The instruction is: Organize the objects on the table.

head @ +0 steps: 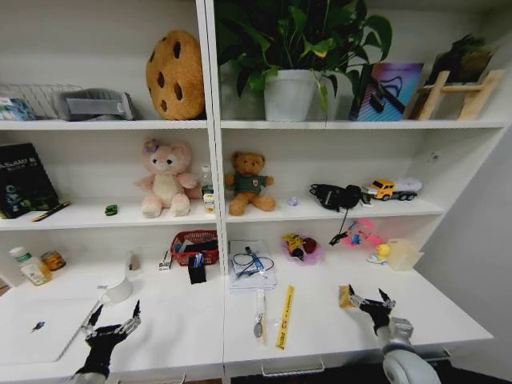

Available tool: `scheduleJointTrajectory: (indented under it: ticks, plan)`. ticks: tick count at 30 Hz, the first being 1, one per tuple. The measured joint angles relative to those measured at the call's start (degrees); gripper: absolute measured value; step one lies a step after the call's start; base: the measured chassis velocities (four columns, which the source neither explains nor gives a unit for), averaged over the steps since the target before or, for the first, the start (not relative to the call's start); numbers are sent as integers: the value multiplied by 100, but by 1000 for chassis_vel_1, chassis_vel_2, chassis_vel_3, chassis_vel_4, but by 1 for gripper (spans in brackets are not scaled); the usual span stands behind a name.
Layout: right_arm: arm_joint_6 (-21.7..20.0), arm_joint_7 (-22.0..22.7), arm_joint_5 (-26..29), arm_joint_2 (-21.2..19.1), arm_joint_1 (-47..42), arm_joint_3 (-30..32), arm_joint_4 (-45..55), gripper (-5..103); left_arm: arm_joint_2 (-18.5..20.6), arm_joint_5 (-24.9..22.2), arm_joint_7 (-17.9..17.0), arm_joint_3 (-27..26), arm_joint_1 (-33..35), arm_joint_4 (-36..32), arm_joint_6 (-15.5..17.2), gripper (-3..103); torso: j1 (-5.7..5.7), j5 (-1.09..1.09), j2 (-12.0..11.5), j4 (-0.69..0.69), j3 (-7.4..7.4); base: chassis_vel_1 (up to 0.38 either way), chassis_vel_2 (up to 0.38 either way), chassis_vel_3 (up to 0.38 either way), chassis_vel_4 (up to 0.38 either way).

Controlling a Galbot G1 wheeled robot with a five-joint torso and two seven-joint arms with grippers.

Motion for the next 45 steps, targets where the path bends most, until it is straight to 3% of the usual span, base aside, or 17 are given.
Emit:
scheduleJointTrajectory:
  ticks: [10,12,23,24,27,31,34,38,45]
  plan:
    - [-291,9,25,-35,461,-443,-343,102,0,0,0,0,0,0,0,100,0,0,0,1,0,0,0,0,0]
    - [-326,13,2,-35,517,-491,-357,97,0,0,0,0,0,0,0,100,0,1,0,1,0,0,0,0,0]
    - [-332,47,-80,-15,562,-569,-481,54,0,0,0,0,0,0,0,100,0,0,1,0,0,0,0,0,0]
    - [-332,47,-80,-15,562,-569,-481,54,0,0,0,0,0,0,0,100,0,0,1,0,0,0,0,0,0]
    - [-315,52,-97,39,564,-571,-507,38,0,0,0,0,0,0,0,100,0,0,1,0,0,0,0,0,0]
    - [-300,53,-127,69,547,-571,-496,28,0,0,0,0,0,0,0,100,0,0,1,0,0,0,0,0,0]
    - [-296,53,-131,71,546,-563,-445,12,0,0,0,0,0,0,0,100,0,0,1,0,0,0,0,0,0]
    - [-298,53,-129,59,548,-539,-391,3,1,0,0,0,0,0,0,100,0,0,1,0,0,0,0,0,0]
    - [-328,53,-108,45,529,-497,-228,0,0,0,0,0,0,0,0,100,0,0,1,0,0,0,0,0,0]
